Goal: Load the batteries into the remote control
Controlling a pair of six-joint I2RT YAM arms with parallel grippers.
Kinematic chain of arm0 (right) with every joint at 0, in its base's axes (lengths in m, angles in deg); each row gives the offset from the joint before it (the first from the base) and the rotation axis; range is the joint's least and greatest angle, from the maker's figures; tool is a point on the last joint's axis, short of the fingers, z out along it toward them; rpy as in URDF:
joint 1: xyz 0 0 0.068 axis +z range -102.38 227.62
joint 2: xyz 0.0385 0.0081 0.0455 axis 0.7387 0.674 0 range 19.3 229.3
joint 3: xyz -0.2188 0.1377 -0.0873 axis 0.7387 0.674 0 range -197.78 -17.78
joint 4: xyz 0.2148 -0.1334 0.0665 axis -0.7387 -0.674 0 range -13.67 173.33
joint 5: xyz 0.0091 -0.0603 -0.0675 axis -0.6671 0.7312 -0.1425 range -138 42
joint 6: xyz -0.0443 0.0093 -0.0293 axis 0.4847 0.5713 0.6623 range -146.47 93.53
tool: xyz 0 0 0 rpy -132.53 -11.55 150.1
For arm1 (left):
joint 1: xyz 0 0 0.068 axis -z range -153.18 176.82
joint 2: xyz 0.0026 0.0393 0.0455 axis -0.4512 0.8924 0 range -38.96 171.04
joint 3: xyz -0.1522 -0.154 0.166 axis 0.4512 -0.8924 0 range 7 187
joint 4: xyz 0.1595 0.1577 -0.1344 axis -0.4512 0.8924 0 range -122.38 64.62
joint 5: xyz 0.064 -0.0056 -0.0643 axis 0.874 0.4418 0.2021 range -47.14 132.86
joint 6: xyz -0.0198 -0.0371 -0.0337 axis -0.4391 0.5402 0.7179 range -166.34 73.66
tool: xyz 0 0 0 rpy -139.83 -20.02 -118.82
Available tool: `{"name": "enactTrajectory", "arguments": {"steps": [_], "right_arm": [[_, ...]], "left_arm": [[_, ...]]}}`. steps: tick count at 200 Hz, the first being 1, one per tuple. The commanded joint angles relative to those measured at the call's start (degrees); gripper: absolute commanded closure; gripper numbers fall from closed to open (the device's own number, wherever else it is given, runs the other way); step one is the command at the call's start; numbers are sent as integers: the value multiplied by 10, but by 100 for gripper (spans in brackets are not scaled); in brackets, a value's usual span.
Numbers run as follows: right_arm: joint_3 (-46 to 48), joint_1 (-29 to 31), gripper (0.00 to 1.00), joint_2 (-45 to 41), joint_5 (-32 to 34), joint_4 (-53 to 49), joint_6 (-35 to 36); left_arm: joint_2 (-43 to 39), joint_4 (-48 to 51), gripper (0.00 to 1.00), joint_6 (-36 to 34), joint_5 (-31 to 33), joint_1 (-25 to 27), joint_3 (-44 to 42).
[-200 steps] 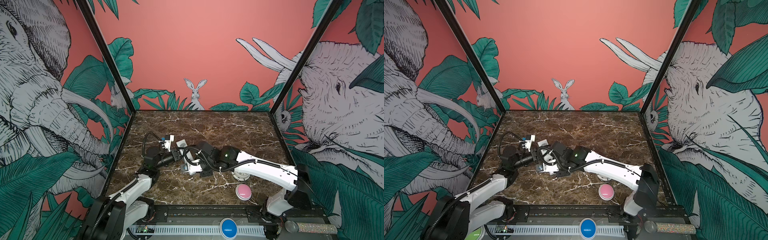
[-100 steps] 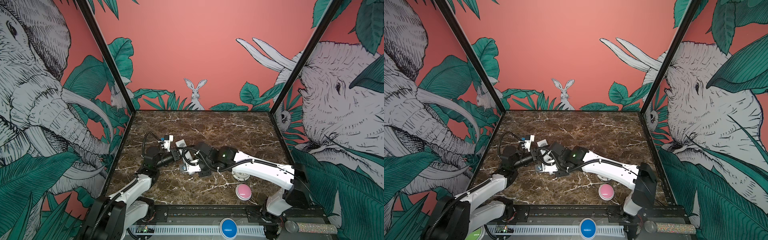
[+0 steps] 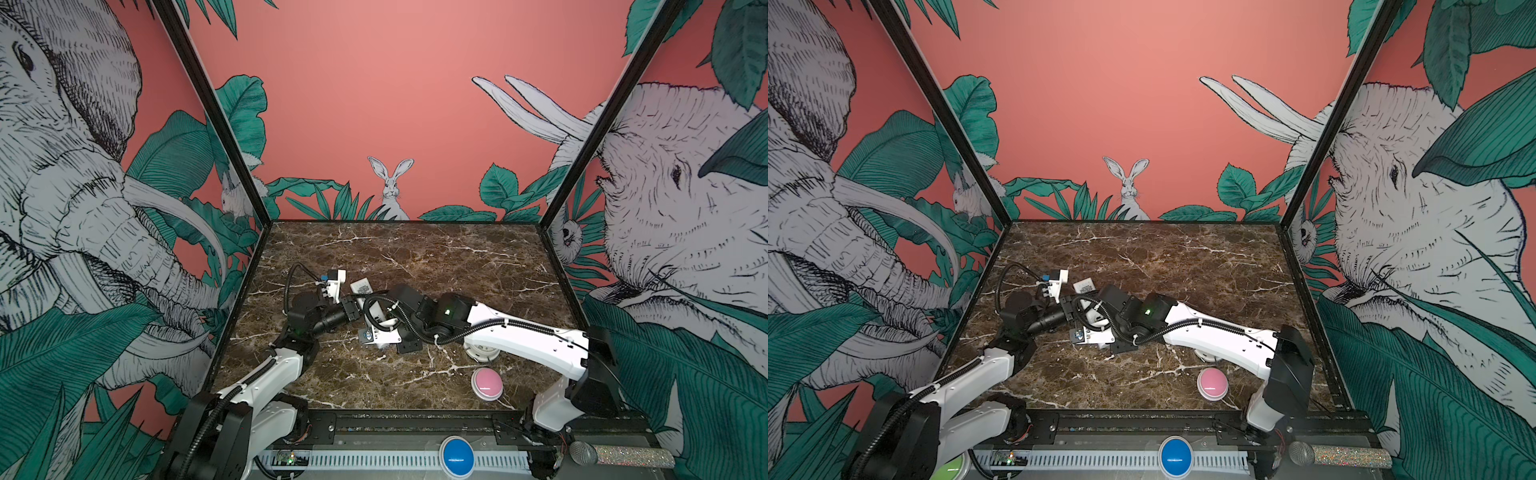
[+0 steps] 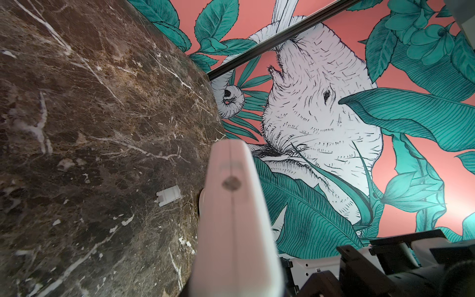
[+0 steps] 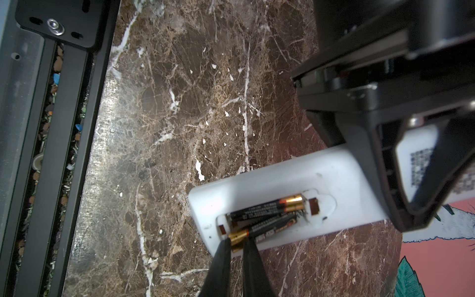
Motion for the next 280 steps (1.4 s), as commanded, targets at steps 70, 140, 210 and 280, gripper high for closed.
{"name": "enactTrajectory", "arguments": {"steps": [70,140,210,280], "right_arm": [[-11,2,89,12,16,36,-4],[-15,4,89,18,18,30,4],[-25,8,90,31,27,25,10],[-31,8,90,42,28,29,13]], "left_arm": [[-14,-37,100,17,-26,3,1],[-12,-38,100,19,-39,3,1],[-3,-50,100,24,-55,4,3],[-1,-54,100,26,-62,4,7]]}}
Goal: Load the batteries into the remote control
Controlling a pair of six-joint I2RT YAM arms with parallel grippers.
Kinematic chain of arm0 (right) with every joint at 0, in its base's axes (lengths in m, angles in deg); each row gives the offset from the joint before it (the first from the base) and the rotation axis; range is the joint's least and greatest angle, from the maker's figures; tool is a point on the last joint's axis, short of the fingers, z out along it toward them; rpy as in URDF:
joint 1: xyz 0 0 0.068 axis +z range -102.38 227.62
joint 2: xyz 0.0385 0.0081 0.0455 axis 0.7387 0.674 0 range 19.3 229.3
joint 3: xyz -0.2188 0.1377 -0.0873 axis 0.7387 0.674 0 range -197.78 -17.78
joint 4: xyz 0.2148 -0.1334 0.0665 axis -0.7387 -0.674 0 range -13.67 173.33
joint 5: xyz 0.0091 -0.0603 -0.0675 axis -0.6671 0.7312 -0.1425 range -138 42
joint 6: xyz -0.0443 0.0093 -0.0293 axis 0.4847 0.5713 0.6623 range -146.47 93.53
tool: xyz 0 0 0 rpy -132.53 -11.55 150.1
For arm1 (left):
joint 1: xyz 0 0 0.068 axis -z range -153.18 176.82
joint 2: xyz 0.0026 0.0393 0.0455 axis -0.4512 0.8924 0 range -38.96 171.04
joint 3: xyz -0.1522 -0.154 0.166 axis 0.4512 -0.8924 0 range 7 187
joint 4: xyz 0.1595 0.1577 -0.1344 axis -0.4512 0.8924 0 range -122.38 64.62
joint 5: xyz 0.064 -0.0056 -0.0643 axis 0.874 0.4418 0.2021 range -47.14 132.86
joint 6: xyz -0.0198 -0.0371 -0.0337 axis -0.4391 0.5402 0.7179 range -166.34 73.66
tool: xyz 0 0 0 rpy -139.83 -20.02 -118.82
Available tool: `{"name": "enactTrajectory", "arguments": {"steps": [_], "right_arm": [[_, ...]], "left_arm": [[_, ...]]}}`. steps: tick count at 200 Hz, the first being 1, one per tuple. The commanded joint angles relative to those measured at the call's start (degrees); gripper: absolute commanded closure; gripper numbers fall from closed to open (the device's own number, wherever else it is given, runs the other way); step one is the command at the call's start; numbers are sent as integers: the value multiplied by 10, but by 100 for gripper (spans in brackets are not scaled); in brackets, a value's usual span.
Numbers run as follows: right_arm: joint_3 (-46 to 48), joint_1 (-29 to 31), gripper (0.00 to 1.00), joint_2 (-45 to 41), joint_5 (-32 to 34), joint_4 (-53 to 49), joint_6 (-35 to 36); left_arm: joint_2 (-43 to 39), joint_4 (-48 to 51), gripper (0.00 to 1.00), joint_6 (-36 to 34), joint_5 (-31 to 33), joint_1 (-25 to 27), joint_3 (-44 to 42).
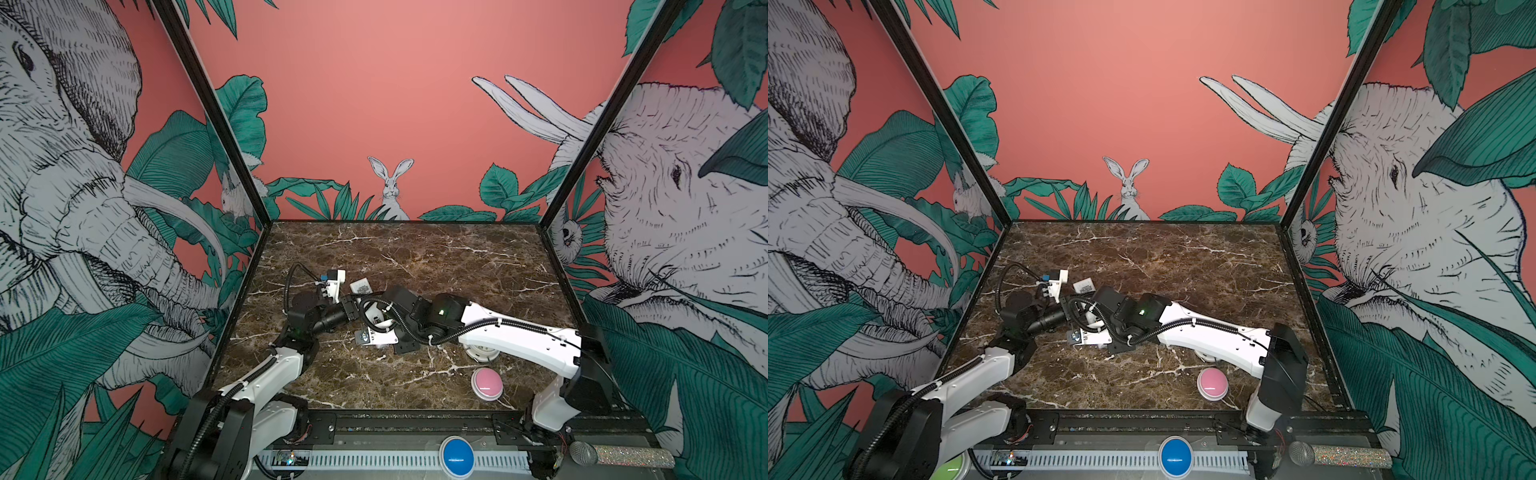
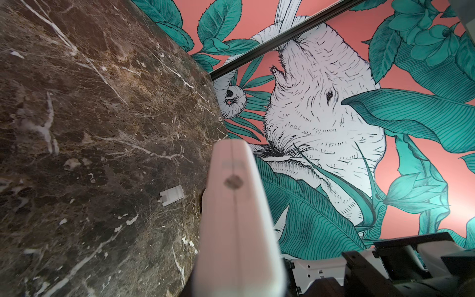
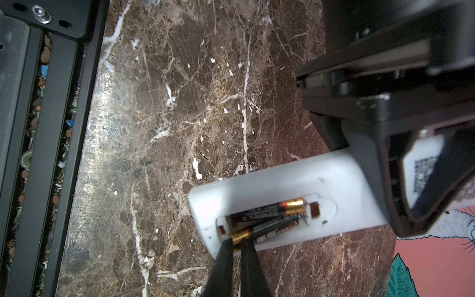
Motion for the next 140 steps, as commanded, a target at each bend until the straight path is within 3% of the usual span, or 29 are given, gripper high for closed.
{"name": "enactTrajectory", "arguments": {"steps": [1,140], "right_arm": [[-11,1,90,20,10,41,10],[-27,-2,92,50,19,51,30]], "left_arm": [[-10,-50,100,30,-56,8,7],[-4,-44,100,24,-71,8,21]]}}
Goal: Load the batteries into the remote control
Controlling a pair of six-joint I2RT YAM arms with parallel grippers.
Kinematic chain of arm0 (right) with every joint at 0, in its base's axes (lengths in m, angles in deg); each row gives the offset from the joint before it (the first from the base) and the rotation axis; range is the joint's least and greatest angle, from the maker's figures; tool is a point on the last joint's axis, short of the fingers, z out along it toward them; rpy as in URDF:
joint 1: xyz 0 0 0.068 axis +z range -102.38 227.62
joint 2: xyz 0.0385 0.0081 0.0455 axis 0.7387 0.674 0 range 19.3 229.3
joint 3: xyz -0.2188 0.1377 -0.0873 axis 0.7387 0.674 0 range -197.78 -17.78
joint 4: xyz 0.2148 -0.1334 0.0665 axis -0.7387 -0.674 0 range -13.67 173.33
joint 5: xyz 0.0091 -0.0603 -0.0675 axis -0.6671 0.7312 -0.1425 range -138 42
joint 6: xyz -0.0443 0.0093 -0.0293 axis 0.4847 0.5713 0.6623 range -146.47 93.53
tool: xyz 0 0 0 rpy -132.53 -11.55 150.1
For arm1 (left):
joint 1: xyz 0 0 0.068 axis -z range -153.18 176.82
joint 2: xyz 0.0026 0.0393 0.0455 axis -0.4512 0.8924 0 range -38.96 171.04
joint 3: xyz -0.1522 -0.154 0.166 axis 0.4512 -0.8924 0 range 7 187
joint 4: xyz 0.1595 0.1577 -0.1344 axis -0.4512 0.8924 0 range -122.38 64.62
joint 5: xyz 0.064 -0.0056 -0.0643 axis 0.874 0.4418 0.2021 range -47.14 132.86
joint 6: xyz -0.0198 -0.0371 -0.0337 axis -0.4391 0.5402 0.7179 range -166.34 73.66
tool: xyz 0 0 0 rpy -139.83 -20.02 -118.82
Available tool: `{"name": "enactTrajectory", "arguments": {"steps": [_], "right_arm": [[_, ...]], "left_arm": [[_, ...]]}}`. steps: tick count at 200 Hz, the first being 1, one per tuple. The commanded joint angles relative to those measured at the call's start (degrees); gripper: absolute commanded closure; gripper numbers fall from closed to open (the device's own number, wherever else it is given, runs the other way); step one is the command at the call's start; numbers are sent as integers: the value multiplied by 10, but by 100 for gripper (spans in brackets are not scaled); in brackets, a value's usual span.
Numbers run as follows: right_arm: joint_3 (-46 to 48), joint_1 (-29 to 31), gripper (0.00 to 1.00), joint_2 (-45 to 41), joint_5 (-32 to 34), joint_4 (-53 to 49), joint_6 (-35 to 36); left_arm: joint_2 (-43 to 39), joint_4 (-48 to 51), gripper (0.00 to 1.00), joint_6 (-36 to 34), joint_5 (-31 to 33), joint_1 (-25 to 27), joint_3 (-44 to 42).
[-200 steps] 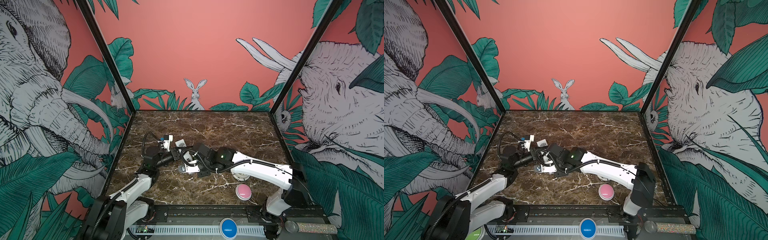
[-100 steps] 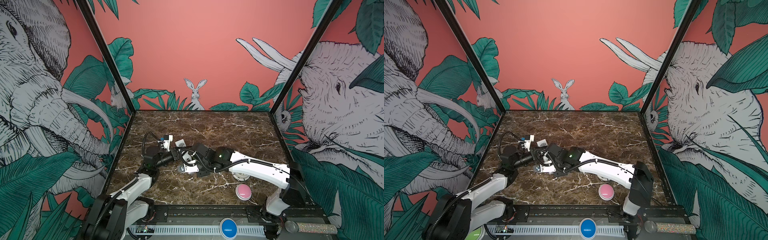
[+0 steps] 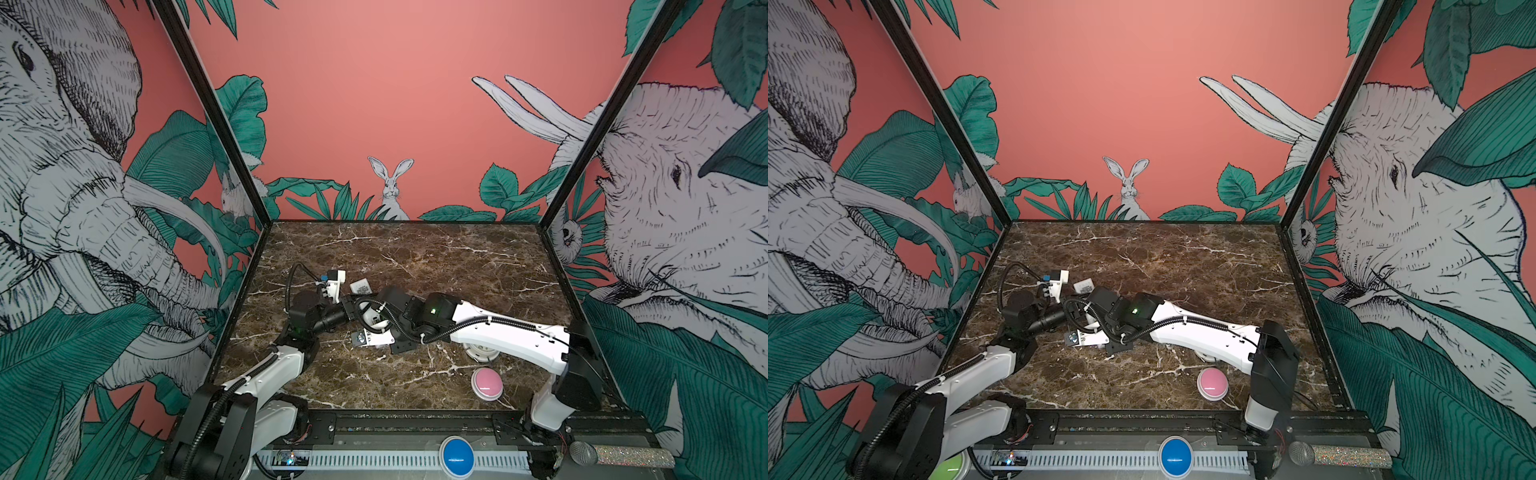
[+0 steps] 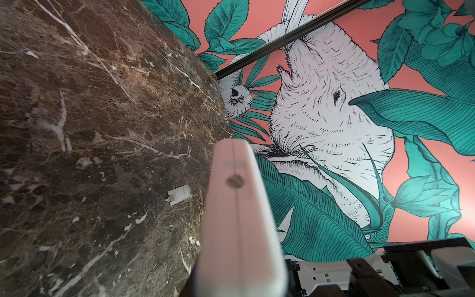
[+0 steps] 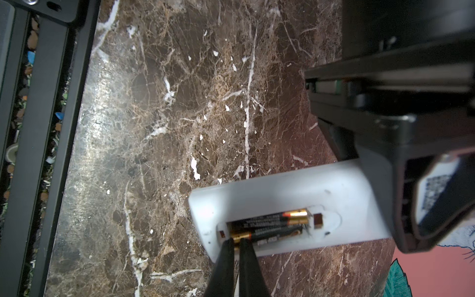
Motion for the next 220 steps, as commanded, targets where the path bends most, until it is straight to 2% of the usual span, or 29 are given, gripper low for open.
{"name": "enactTrajectory", "arguments": {"steps": [1,142,191,220], "right_arm": [[-9,-3,92,21,15,59,9],[-6,-8,93,48,13,63,16],[-5,-8,88,50,22,64,21],[-3,-8,90,50,25,69,15]], "left_arm": [[-19,-44,100,35,-71,11,21],[-30,-45,100,31,-90,11,22],[-32,-47,100,31,-93,11,21],[-35,-56,100,37,-97,11,24]]}}
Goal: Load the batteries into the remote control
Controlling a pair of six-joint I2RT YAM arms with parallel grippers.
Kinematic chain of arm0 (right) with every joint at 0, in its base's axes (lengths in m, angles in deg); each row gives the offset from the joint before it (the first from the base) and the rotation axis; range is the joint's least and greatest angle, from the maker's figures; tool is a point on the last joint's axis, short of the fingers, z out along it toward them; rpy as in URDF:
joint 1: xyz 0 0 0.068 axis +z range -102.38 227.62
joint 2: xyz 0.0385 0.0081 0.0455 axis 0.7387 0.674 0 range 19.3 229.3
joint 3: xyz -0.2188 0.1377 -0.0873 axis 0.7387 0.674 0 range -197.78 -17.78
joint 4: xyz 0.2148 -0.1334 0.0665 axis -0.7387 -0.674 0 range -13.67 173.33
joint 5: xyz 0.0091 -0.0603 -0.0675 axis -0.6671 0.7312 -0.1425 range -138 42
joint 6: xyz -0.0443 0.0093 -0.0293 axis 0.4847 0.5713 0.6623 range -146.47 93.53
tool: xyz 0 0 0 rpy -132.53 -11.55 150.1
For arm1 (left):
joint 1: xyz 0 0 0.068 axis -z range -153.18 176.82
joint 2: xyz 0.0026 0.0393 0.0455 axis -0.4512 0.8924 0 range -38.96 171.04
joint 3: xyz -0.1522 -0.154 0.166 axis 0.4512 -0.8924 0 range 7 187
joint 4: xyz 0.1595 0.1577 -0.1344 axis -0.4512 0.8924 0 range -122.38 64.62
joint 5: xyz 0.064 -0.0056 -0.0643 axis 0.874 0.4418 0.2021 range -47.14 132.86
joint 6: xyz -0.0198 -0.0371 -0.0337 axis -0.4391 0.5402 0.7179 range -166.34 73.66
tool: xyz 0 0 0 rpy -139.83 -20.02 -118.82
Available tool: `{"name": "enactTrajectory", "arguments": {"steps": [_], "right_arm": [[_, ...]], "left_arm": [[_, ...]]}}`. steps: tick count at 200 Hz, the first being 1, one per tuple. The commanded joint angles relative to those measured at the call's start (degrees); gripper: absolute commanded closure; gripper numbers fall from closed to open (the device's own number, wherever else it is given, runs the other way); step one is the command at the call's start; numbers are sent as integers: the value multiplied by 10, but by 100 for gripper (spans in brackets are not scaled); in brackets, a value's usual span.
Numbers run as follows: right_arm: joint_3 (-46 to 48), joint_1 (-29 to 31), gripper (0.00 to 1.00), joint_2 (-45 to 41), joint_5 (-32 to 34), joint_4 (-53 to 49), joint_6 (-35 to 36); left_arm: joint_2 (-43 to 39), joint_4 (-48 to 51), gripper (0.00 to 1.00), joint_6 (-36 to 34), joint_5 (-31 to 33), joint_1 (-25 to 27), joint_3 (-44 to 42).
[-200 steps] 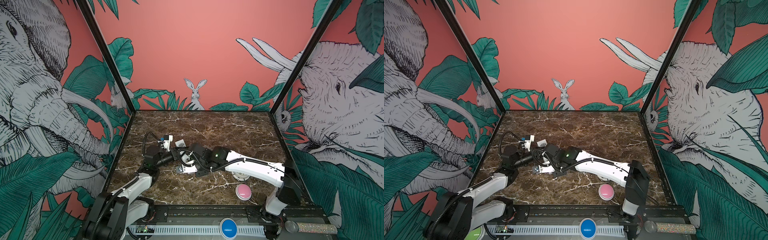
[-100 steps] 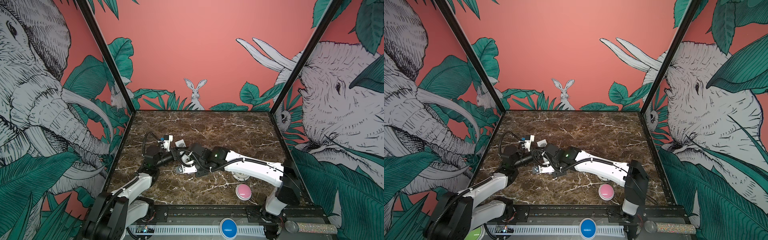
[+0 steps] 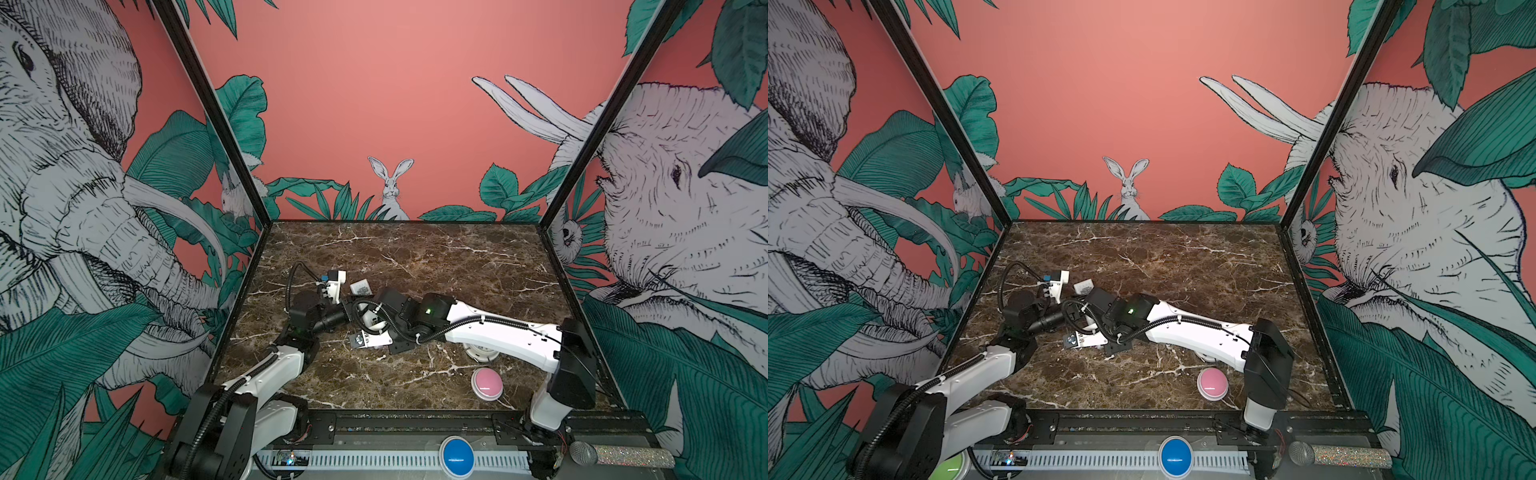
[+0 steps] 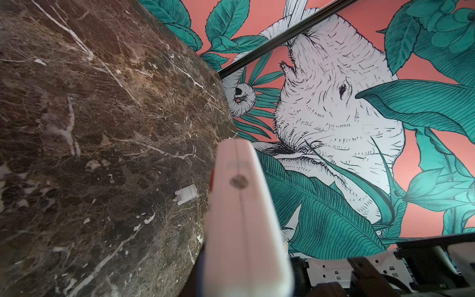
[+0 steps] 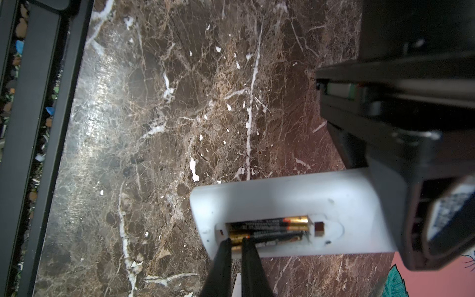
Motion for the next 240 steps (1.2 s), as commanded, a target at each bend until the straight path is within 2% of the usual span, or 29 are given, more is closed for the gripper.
{"name": "enactTrajectory", "arguments": {"steps": [1,56,127,154,199,240], "right_arm": [[1,-8,91,31,23,64,2],[-1,-8,97,39,40,74,0],[2,-9,97,33,34,72,0],[9,-8,95,17,33,62,3],[25,-7,86,-10,21,54,2],[24,-7,83,-14,19,46,4]], "left_arm": [[-36,-64,100,67,-98,13,24],[-40,-64,100,67,-103,13,23],[-43,-52,100,61,-97,13,22],[-43,-48,100,57,-93,13,21],[-37,-55,100,59,-92,14,20],[-38,-53,100,59,-93,13,19]]}}
